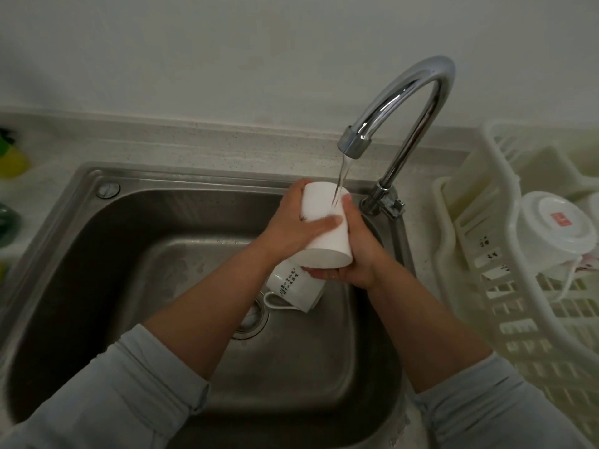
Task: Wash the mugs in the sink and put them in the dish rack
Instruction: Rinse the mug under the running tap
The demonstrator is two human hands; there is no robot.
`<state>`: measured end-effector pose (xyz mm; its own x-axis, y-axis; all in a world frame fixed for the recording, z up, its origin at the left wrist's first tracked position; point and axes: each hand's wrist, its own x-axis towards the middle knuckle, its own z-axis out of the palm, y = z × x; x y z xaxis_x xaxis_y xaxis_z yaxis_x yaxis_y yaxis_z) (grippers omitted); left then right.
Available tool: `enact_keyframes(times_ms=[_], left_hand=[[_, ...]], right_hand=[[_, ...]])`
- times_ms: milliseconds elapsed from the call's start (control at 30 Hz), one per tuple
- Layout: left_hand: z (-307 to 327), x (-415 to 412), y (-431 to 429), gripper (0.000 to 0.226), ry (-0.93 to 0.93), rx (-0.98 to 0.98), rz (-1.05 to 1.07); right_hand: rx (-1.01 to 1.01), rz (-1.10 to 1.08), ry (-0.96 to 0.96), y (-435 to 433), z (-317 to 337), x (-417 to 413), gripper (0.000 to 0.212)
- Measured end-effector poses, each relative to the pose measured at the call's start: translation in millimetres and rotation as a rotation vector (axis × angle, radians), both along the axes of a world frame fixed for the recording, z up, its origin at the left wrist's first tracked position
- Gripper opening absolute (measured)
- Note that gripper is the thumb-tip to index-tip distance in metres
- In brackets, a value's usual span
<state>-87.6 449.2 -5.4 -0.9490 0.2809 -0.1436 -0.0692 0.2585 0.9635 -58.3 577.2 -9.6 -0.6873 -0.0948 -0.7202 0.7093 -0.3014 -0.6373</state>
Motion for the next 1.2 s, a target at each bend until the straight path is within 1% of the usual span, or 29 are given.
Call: enact_keyframes(times_ms=[100, 167, 200, 267, 333, 400, 467, 533, 567, 600, 700, 733, 767, 800, 867, 967, 1033, 1067, 1100, 1200], left_hand=[[-3, 0, -6, 0.083, 0.135, -0.073, -0.132], [-4, 4, -6, 0.087, 0.150, -0.131, -0.216], [-4, 5, -6, 0.081, 0.143, -0.153, -0.224], [-4, 3, -5, 0.059, 0.128, -0.160, -0.183], [-4, -3, -4, 0.036, 0.053, -0.079, -0.106], [-6, -8, -3, 0.037, -0.093, 0.069, -0.023], [-4, -9, -3, 0.030, -0.379, 0.227, 0.067], [-2, -9, -4, 0.030, -0.653, 0.286, 0.099], [-4, -8, -3, 0.035, -0.717, 0.283, 0.100], [-5, -6, -2, 0.041, -0.753, 0.296, 0.099], [-16, 4, 3, 0.069, -0.734, 0.351, 0.034], [-21, 10, 4, 0.077, -0.705, 0.373, 0.012], [-26, 17, 2, 0.080, -0.662, 0.386, 0.017], [-31, 23, -1, 0.080, -0.629, 0.401, 0.046], [-40, 34, -8, 0.076, -0.591, 0.442, 0.116], [-33, 34, -4, 0.073, -0.542, 0.483, 0.184], [-24, 30, 9, 0.068, -0.508, 0.465, 0.212], [-22, 32, 15, 0.066, -0.521, 0.469, 0.210], [-22, 38, 18, 0.065, -0.542, 0.485, 0.199], [-36, 57, 12, 0.073, -0.570, 0.554, 0.225]], right_hand=[[-0.057, -0.012, -0.056, 3, -3, 1, 0.078], [-0.106, -0.024, -0.100, 6, -4, 0, 0.076], [-0.130, -0.018, -0.123, 8, -3, 0, 0.074], [-0.178, 0.013, -0.152, 10, -1, 1, 0.071], [-0.172, 0.054, -0.104, 13, 1, 3, 0.065], [-0.090, 0.136, -0.021, 16, 5, 4, 0.063], [0.027, 0.282, 0.044, 20, 7, 6, 0.074], [0.119, 0.386, 0.116, 22, 6, 9, 0.083], [0.167, 0.390, 0.133, 23, 6, 9, 0.082], [0.229, 0.368, 0.141, 24, 6, 9, 0.075], [0.504, 0.354, 0.196, 28, 7, 13, 0.032], [0.582, 0.371, 0.192, 30, 8, 15, 0.021], [0.629, 0.380, 0.177, 29, 9, 18, 0.015], [0.647, 0.384, 0.153, 26, 11, 20, 0.014], [0.619, 0.368, 0.116, 14, 15, 21, 0.015], [0.567, 0.196, 0.060, 1, 17, 13, 0.014], [0.587, 0.089, 0.017, 6, 19, 8, 0.017], [0.606, 0.074, 0.004, 10, 22, 8, 0.019], [0.624, 0.084, -0.010, 11, 25, 9, 0.020], [0.671, 0.185, -0.035, 3, 20, 15, 0.017]])
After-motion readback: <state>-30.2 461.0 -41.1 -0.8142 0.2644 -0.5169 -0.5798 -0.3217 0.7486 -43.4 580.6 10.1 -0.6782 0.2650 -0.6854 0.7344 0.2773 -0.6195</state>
